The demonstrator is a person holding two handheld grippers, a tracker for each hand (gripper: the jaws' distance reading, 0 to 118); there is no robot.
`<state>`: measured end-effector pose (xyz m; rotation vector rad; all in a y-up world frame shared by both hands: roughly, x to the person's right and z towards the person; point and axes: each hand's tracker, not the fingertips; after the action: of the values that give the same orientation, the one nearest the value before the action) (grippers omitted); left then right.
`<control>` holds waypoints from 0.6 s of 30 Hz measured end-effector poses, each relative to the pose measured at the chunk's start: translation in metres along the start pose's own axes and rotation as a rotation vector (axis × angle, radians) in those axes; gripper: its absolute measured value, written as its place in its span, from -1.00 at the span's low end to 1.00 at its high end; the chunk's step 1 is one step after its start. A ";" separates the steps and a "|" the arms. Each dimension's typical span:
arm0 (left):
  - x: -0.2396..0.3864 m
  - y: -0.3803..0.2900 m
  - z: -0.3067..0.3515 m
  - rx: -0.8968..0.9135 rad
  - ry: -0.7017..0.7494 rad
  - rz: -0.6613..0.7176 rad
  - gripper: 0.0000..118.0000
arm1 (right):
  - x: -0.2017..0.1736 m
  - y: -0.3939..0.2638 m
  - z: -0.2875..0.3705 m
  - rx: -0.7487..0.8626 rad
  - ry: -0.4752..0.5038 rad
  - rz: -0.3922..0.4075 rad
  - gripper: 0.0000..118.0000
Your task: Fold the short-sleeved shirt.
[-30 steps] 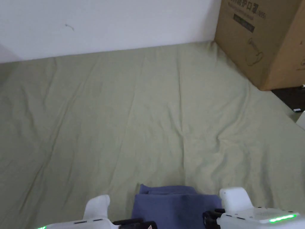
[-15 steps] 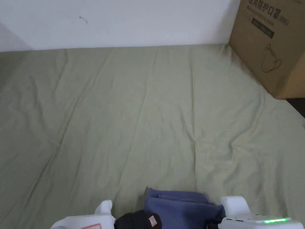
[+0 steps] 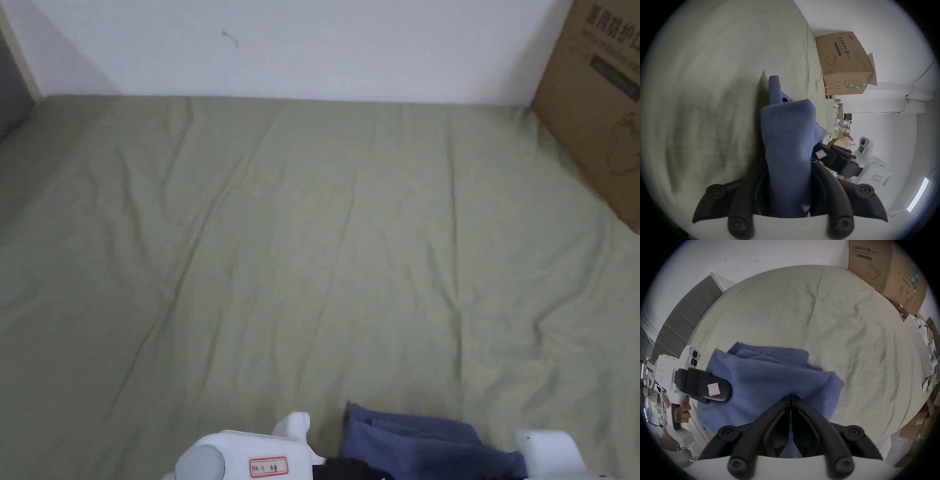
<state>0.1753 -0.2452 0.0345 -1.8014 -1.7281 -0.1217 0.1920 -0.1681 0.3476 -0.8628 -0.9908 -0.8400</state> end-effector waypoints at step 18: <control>-0.090 0.097 0.338 0.264 0.829 -0.081 -0.54 | -0.073 0.017 -0.007 -0.018 0.037 0.188 -0.96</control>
<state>0.1350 -0.1509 -0.3134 -1.2230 -1.1442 -0.5600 0.1862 -0.1534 0.2738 -0.9366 -0.8563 -0.7030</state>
